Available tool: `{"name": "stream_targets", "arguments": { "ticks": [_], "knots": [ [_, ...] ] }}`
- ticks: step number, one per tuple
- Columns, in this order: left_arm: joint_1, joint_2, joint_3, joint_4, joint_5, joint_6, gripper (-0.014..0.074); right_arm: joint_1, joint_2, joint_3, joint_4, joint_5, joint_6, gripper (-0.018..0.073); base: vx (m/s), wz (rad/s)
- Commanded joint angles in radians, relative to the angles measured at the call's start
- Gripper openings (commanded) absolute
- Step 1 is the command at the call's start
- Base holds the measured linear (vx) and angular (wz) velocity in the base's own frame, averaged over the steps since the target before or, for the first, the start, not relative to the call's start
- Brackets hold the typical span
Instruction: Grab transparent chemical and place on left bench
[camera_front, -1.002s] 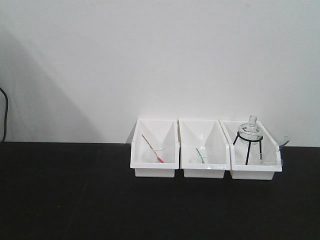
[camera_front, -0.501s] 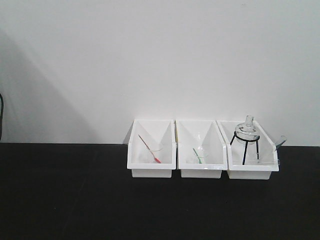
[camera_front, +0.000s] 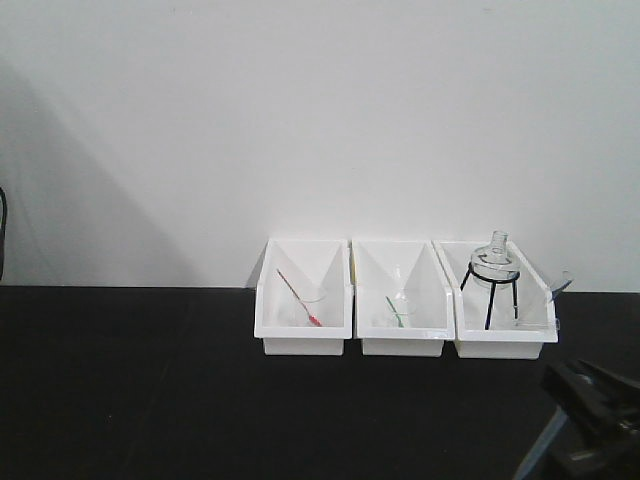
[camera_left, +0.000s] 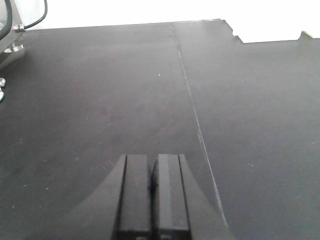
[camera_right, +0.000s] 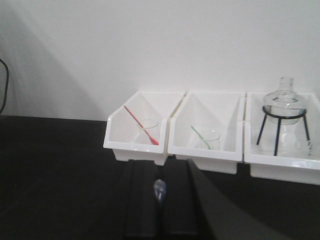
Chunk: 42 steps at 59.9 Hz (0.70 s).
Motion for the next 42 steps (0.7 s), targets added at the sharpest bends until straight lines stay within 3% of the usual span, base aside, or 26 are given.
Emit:
{"name": "stream_targets", "arguments": {
  "ticks": [1, 14, 31, 42],
  "knots": [
    [-0.002, -0.019, 0.016, -0.001, -0.078, -0.008, -0.0003, 0.001, 0.102, -0.040, -0.059, -0.217, 0.055, -0.0001, 0.00, 0.00],
    [-0.002, -0.019, 0.016, -0.001, -0.078, -0.008, -0.0003, 0.001, 0.286, -0.040, -0.235, -0.393, 0.251, -0.0001, 0.00, 0.00],
    [-0.002, -0.019, 0.016, -0.001, -0.078, -0.008, -0.0003, 0.001, 0.396, -0.040, -0.272, -0.377, 0.257, 0.0018, 0.00, 0.00],
    [-0.002, -0.019, 0.016, -0.001, -0.078, -0.008, -0.0003, 0.001, 0.415, -0.032, -0.270, -0.319, 0.236, 0.0181, 0.00, 0.00]
  ]
}}
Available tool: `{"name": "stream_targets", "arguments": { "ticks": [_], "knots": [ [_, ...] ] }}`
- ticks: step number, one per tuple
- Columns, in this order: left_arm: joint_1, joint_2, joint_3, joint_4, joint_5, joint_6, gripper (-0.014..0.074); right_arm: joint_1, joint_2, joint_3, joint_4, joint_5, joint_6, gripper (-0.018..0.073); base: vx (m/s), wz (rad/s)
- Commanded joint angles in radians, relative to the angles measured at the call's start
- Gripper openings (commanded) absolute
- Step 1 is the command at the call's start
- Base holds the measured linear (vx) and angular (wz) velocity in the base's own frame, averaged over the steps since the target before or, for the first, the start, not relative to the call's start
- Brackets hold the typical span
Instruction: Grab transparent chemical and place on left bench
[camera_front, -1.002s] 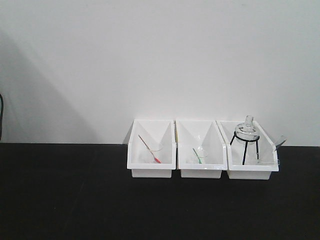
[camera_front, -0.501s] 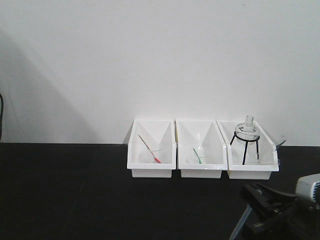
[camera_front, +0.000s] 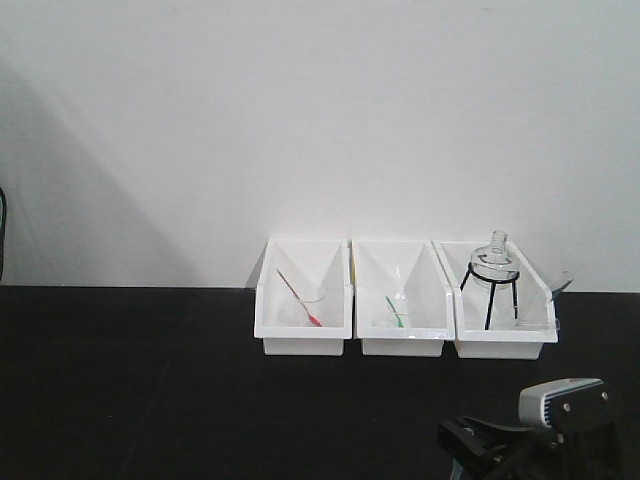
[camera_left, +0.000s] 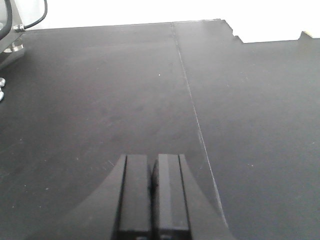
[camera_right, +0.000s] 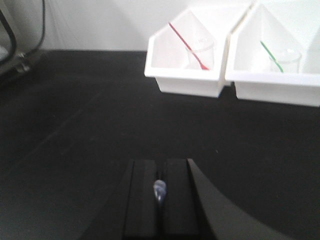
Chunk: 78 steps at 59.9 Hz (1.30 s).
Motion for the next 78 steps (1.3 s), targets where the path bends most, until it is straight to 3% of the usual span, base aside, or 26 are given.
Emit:
{"name": "stream_targets", "arguments": {
  "ticks": [1, 14, 20, 26, 39, 46, 55, 67, 78],
  "knots": [
    [-0.002, -0.019, 0.016, -0.001, -0.078, -0.008, -0.0003, 0.001, -0.020, -0.024, 0.007, -0.058, -0.016, 0.0200, 0.00, 0.00],
    [-0.002, -0.019, 0.016, -0.001, -0.078, -0.008, -0.0003, 0.001, -0.020, -0.024, 0.007, -0.071, -0.028, 0.0512, 0.00, 0.00],
    [-0.002, -0.019, 0.016, -0.001, -0.078, -0.008, -0.0003, 0.001, -0.021, -0.024, 0.007, -0.076, -0.051, 0.0587, 0.00, 0.00],
    [-0.002, -0.019, 0.016, -0.001, -0.078, -0.008, -0.0003, 0.001, -0.048, -0.024, 0.007, -0.084, -0.084, 0.0594, 0.00, 0.00],
    [-0.002, -0.019, 0.016, -0.001, -0.078, -0.008, -0.0003, 0.001, -0.213, -0.029, 0.069, 0.024, -0.118, 0.0463, 0.00, 0.00],
    [-0.002, -0.019, 0.016, -0.001, -0.078, -0.008, -0.0003, 0.001, -0.350, -0.029, 0.089, 0.225, -0.118, 0.0286, 0.00, 0.00],
    [-0.002, -0.019, 0.016, -0.001, -0.078, -0.008, -0.0003, 0.001, -0.556, -0.029, 0.067, 0.502, -0.119, -0.0012, 0.00, 0.00],
    [-0.002, -0.019, 0.016, -0.001, -0.078, -0.008, -0.0003, 0.001, -0.833, -0.027, 0.054, 0.761, -0.119, -0.0008, 0.00, 0.00],
    [-0.002, -0.019, 0.016, -0.001, -0.078, -0.008, -0.0003, 0.001, -1.020, -0.027, 0.049, 0.872, -0.119, -0.0007, 0.00, 0.00]
  ]
}}
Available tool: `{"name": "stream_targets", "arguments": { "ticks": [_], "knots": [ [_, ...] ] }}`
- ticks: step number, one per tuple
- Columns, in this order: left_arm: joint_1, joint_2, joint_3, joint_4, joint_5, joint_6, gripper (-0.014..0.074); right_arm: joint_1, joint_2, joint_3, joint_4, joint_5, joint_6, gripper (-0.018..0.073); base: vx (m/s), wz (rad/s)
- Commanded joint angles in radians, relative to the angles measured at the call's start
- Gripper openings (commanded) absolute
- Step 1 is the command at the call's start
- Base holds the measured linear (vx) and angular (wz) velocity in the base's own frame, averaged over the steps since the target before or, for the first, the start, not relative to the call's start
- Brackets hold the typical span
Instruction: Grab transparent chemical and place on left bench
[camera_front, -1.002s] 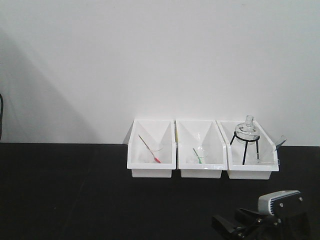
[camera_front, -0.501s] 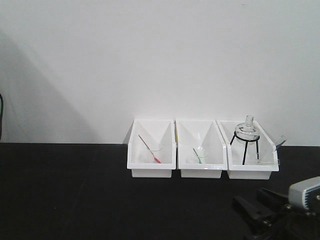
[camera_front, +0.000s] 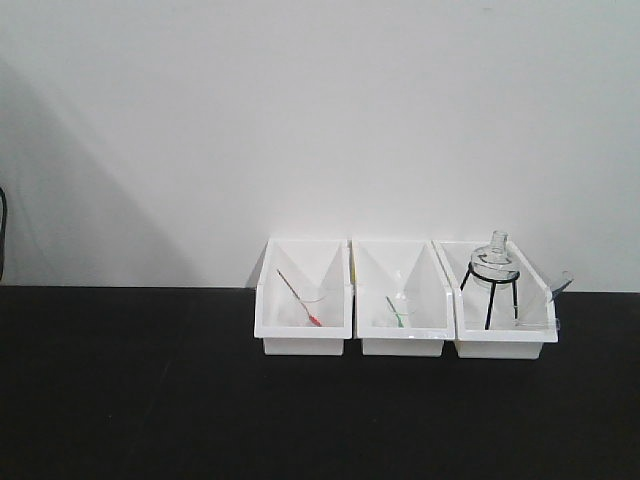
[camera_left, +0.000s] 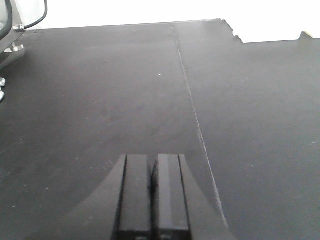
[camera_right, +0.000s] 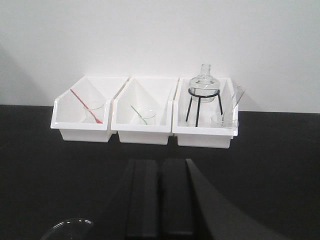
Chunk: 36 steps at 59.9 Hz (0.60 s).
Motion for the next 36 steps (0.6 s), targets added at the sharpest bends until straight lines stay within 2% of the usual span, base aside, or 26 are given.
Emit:
{"name": "stream_targets", "arguments": {
  "ticks": [1, 23, 28, 32, 36],
  "knots": [
    [-0.002, -0.019, 0.016, -0.001, -0.078, -0.008, -0.0003, 0.001, -0.060, -0.028, -0.018, -0.023, -0.006, -0.0007, 0.00, 0.00],
    [-0.002, -0.019, 0.016, -0.001, -0.078, -0.008, -0.0003, 0.001, -0.147, -0.028, -0.018, -0.025, -0.006, -0.0007, 0.00, 0.00],
    [-0.002, -0.019, 0.016, -0.001, -0.078, -0.008, -0.0003, 0.001, -0.146, -0.021, -0.059, -0.026, -0.039, -0.0007, 0.00, 0.00],
    [-0.002, -0.019, 0.016, -0.001, -0.078, -0.008, -0.0003, 0.001, -0.141, 0.002, -0.011, -0.030, -0.097, -0.0007, 0.00, 0.00],
    [-0.002, -0.019, 0.016, -0.001, -0.078, -0.008, -0.0003, 0.000, -0.141, 0.042, 0.116, -0.027, -0.246, -0.0007, 0.00, 0.00]
  ]
}}
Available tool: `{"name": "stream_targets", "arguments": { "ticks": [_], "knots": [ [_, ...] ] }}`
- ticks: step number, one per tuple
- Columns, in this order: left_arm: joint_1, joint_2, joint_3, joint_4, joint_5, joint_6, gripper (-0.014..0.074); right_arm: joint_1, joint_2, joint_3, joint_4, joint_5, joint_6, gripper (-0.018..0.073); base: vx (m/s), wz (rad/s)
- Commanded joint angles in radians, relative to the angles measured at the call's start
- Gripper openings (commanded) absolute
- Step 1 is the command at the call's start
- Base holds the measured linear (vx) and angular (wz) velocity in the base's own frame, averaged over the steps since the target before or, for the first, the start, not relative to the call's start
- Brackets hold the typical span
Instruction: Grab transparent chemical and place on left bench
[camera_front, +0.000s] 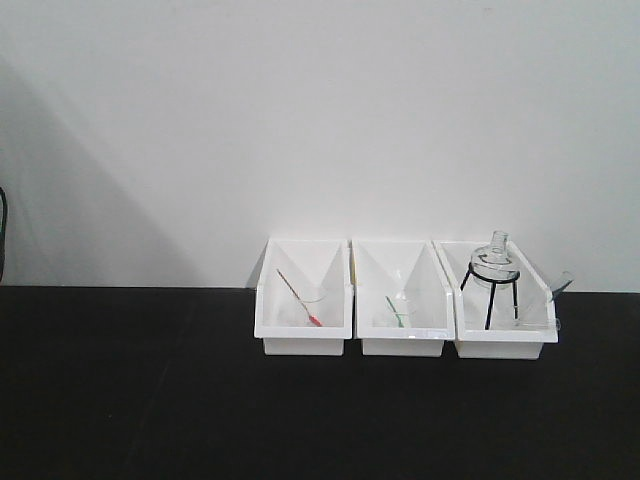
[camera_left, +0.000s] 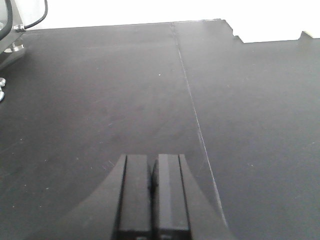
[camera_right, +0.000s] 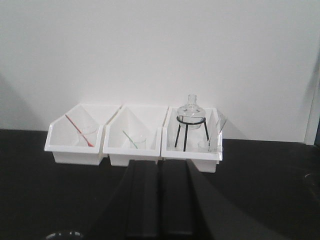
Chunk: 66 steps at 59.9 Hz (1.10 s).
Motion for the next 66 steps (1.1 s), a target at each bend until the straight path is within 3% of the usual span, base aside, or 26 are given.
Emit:
{"name": "stream_targets", "arguments": {
  "ticks": [1, 7, 10, 15, 21, 29, 66],
  "knots": [
    [-0.002, -0.019, 0.016, -0.001, -0.078, -0.008, -0.0003, 0.000, 0.017, 0.024, 0.137, -0.068, -0.201, -0.0007, 0.00, 0.00],
    [-0.002, -0.019, 0.016, -0.001, -0.078, -0.008, -0.0003, -0.003, 0.001, 0.128, 0.370, -0.095, -0.479, -0.0007, 0.00, 0.00],
    [-0.002, -0.019, 0.016, -0.001, -0.078, -0.008, -0.0003, -0.014, -0.024, 0.176, 0.438, -0.126, -0.513, -0.0007, 0.00, 0.00],
    [-0.002, -0.019, 0.016, -0.001, -0.078, -0.008, -0.0003, -0.075, -0.100, 0.269, 0.455, -0.194, -0.464, -0.0007, 0.00, 0.00],
    [-0.002, -0.019, 0.016, -0.001, -0.078, -0.008, -0.0003, -0.193, -0.214, 0.358, 0.382, -0.220, -0.317, -0.0007, 0.00, 0.00],
    [-0.002, -0.019, 0.016, -0.001, -0.078, -0.008, -0.0003, -0.285, -0.251, 0.436, 0.354, -0.234, -0.201, -0.0007, 0.00, 0.00],
    [-0.002, -0.019, 0.016, -0.001, -0.078, -0.008, -0.0003, -0.293, -0.255, 0.469, 0.375, -0.220, -0.209, -0.0007, 0.00, 0.00]
  ]
}}
